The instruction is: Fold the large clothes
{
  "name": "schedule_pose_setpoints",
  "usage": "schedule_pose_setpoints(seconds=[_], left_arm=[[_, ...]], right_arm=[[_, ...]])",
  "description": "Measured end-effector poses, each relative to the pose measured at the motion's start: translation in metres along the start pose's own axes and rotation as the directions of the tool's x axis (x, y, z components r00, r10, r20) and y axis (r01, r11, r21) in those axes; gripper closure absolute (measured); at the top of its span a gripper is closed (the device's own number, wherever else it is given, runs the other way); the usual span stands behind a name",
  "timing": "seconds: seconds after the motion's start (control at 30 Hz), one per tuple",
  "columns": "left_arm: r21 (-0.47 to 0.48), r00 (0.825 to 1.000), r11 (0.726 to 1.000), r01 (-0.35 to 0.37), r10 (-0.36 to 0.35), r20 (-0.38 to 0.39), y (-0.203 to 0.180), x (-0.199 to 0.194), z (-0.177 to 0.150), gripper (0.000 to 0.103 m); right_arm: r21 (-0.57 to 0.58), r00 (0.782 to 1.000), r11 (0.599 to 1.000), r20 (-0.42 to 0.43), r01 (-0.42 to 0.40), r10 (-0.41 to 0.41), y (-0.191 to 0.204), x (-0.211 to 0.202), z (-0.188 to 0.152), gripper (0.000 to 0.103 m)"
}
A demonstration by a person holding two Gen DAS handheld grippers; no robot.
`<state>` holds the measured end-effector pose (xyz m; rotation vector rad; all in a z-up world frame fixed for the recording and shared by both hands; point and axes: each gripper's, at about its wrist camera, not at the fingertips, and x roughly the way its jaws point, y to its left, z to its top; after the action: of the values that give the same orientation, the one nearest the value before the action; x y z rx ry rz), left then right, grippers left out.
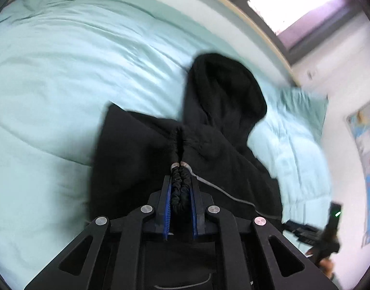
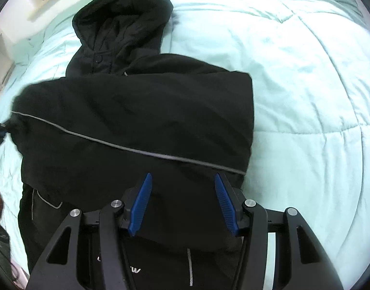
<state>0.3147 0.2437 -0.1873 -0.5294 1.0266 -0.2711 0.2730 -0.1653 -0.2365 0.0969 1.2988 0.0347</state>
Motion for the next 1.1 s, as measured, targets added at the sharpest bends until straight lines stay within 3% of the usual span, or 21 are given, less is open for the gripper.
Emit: schedule_pose_setpoints(seconds=[0.1, 0.13, 0.2, 0.33, 0.4, 0.5, 0.57, 0.67, 0.73, 0.8, 0.83, 0.9, 1.03, 1.1], left_arm=[[-0.04, 0.993, 0.995, -0.087, 0.083, -0.086, 0.034, 0.014, -0.004, 0.089], [-0.043, 0.978, 0.988, -0.147, 0.139, -0.152, 0.049, 0.03, -0.011, 0.089], [-0.077, 0.972, 0.987, -0.141, 0.123, -0.199, 0.066, 0.047, -0.023, 0.089], [-0.141, 0.983, 0.986, -0.084, 0.058, -0.176, 0.078, 0.045, -0.028, 0.086], [-0.109, 0.984, 0.991, -0.081, 0.062, -0.167, 0.068, 0.035, -0.025, 0.085], [0.03, 0.971, 0.978, -0.206, 0.208, -0.121, 0.041, 0.01, -0.023, 0.079], [0.136, 0.956, 0.948, -0.288, 0.293, -0.018, 0.007, -0.013, -0.02, 0.071], [0.195, 0.975, 0.955, -0.223, 0.222, 0.027, -0.03, -0.018, -0.012, 0.051], [0.209, 0.992, 0.971, -0.118, 0.124, -0.018, -0.055, 0.01, -0.012, 0.05], [0.224, 0.992, 0.972, -0.064, 0.087, -0.094, -0.066, 0.046, -0.017, 0.05], [0.247, 0.983, 0.966, -0.08, 0.118, -0.141, -0.07, 0.072, -0.023, 0.05], [0.279, 0.942, 0.936, -0.214, 0.273, -0.194, -0.062, 0.118, -0.033, 0.05], [0.19, 0.946, 0.96, -0.204, 0.243, -0.213, -0.038, 0.132, -0.028, 0.066], [0.173, 0.947, 0.966, -0.192, 0.229, -0.224, -0.04, 0.126, -0.024, 0.066]], right_arm=[[-0.023, 1.0, 1.0, -0.026, -0.015, 0.014, 0.014, 0.027, 0.006, 0.046], [-0.037, 0.999, 0.999, -0.04, 0.015, -0.016, 0.019, 0.039, 0.006, 0.046], [-0.058, 0.996, 0.996, -0.062, 0.064, -0.068, 0.024, 0.052, 0.003, 0.045], [-0.049, 0.995, 0.997, -0.076, 0.054, -0.058, 0.02, 0.063, 0.004, 0.044], [-0.045, 0.995, 0.999, -0.092, 0.023, -0.027, 0.015, 0.053, 0.01, 0.045], [-0.024, 0.999, 0.999, -0.037, -0.027, 0.026, 0.009, 0.024, 0.021, 0.044], [-0.036, 0.999, 0.999, 0.037, -0.024, 0.026, 0.011, 0.007, 0.035, 0.044], [-0.047, 0.997, 0.999, 0.076, 0.001, 0.003, 0.02, 0.013, 0.057, 0.044], [-0.032, 0.996, 0.999, 0.083, 0.029, -0.026, 0.027, 0.035, 0.073, 0.044], [-0.011, 0.998, 1.0, 0.062, 0.018, -0.017, 0.032, 0.059, 0.085, 0.044], [-0.014, 0.998, 0.999, 0.044, 0.042, -0.041, 0.035, 0.074, 0.087, 0.044], [-0.054, 0.996, 0.995, 0.015, 0.086, -0.085, 0.04, 0.094, 0.083, 0.042], [-0.06, 0.998, 0.996, -0.006, 0.069, -0.07, 0.036, 0.106, 0.084, 0.038], [-0.042, 0.999, 0.999, -0.014, 0.034, -0.035, 0.027, 0.097, 0.085, 0.038]])
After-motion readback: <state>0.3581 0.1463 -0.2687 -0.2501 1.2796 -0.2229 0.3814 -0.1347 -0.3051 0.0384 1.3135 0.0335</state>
